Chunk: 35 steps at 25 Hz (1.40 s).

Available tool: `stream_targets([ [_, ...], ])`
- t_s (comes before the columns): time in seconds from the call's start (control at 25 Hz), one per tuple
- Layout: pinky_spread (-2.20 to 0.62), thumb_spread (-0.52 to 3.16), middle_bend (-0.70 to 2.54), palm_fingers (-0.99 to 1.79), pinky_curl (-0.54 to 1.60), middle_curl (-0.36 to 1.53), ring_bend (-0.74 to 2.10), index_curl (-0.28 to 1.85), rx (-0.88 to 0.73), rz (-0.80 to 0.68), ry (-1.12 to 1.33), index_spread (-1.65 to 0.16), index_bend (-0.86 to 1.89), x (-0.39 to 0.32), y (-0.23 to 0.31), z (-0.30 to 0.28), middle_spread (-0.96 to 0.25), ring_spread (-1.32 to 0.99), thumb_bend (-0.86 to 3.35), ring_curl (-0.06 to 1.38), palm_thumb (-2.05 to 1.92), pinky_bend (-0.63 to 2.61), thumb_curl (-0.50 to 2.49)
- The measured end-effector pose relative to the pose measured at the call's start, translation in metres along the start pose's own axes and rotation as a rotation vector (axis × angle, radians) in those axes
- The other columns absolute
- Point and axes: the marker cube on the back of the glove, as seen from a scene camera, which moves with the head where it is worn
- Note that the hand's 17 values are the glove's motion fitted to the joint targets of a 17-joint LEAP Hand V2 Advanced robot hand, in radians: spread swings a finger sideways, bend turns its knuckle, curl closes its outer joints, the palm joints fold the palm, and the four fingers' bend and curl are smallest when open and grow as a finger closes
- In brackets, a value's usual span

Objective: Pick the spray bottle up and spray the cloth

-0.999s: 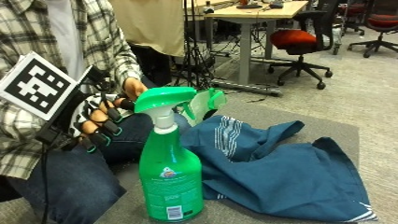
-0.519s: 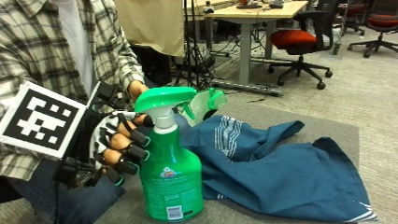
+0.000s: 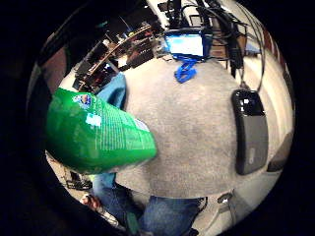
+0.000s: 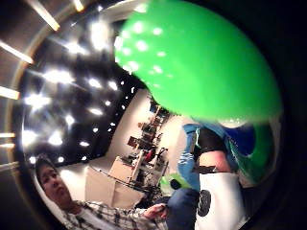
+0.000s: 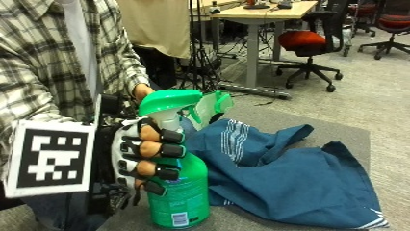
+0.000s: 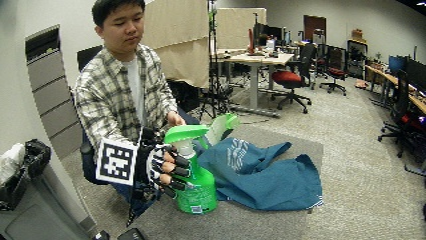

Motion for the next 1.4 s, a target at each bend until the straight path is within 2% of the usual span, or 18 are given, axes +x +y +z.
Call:
stream_targets([
  [0.12, 0.12, 0.98, 0.18, 0.61, 0.21, 0.31, 0.38, 0.34, -0.006, -0.006, -0.121, -0.29, 0.2, 0.0, -0.01, 0.003, -0.11, -0.07, 0.05, 0.29, 0.8, 0.42, 0.5],
  [0.36, 0.08, 0.93, 0.22, 0.79, 0.22, 0.33, 0.41, 0.33, -0.033, -0.027, -0.207, -0.31, 0.15, -0.003, -0.023, 0.009, -0.14, -0.11, 0.03, 0.3, 0.87, 0.4, 0.52],
  [0.88, -0.07, 0.57, 0.44, 1.19, 0.27, 0.44, 0.48, 0.3, -0.051, -0.027, -0.244, -0.29, 0.09, -0.012, -0.041, 0.022, -0.15, -0.18, 0.03, 0.37, 1.08, 0.44, 0.64],
  [1.16, -0.11, 0.41, 0.5, 1.18, 0.3, 0.47, 0.52, 0.3, 0.0, -0.003, -0.225, -0.28, 0.1, -0.013, -0.042, 0.023, -0.16, -0.2, -0.01, 0.41, 1.11, 0.46, 0.68],
  [1.4, -0.13, 0.39, 0.39, 1.2, 0.32, 0.45, 0.51, 0.34, 0.025, 0.02, -0.208, -0.25, 0.21, -0.015, -0.041, 0.023, -0.11, -0.2, -0.03, 0.42, 1.1, 0.5, 0.69],
])
